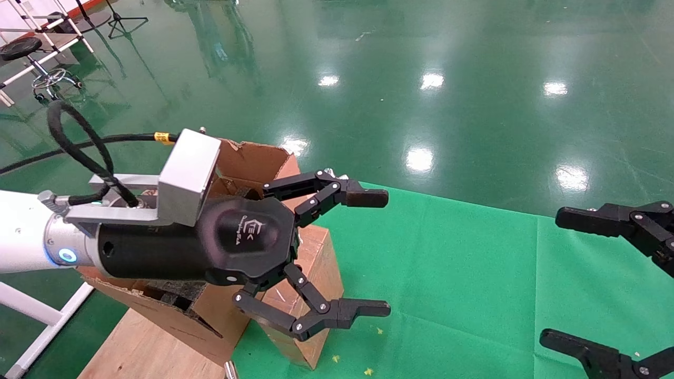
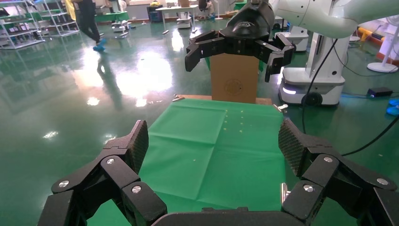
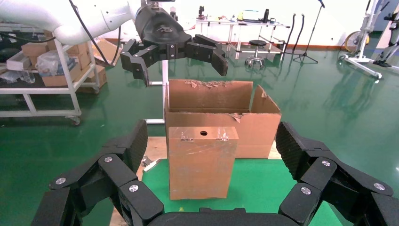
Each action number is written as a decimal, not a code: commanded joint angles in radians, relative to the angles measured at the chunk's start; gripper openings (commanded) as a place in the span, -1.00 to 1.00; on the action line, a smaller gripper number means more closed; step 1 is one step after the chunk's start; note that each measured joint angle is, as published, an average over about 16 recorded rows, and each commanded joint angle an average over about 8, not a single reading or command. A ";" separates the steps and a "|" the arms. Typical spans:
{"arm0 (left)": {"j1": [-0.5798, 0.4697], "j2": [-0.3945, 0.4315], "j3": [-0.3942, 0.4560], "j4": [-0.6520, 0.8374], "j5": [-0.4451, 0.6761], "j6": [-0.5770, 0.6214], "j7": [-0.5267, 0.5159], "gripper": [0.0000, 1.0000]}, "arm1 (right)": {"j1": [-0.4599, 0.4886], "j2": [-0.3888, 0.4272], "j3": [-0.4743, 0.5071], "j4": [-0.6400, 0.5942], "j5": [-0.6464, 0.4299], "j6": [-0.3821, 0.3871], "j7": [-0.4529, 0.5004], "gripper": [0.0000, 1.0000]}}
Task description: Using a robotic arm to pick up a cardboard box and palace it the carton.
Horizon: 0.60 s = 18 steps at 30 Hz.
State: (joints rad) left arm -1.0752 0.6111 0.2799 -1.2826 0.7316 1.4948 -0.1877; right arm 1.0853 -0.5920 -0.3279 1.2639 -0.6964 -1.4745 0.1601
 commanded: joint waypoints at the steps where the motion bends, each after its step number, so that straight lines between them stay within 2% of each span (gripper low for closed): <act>1: 0.000 0.000 0.000 0.000 0.000 0.000 0.000 1.00 | 0.000 0.000 0.000 0.000 0.000 0.000 0.000 1.00; 18: 0.000 0.000 0.000 0.000 0.000 0.000 0.000 1.00 | 0.000 0.000 0.000 0.000 0.000 0.000 0.000 1.00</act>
State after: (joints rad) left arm -1.0751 0.6111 0.2799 -1.2826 0.7316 1.4948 -0.1877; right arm 1.0853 -0.5920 -0.3279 1.2639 -0.6964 -1.4745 0.1601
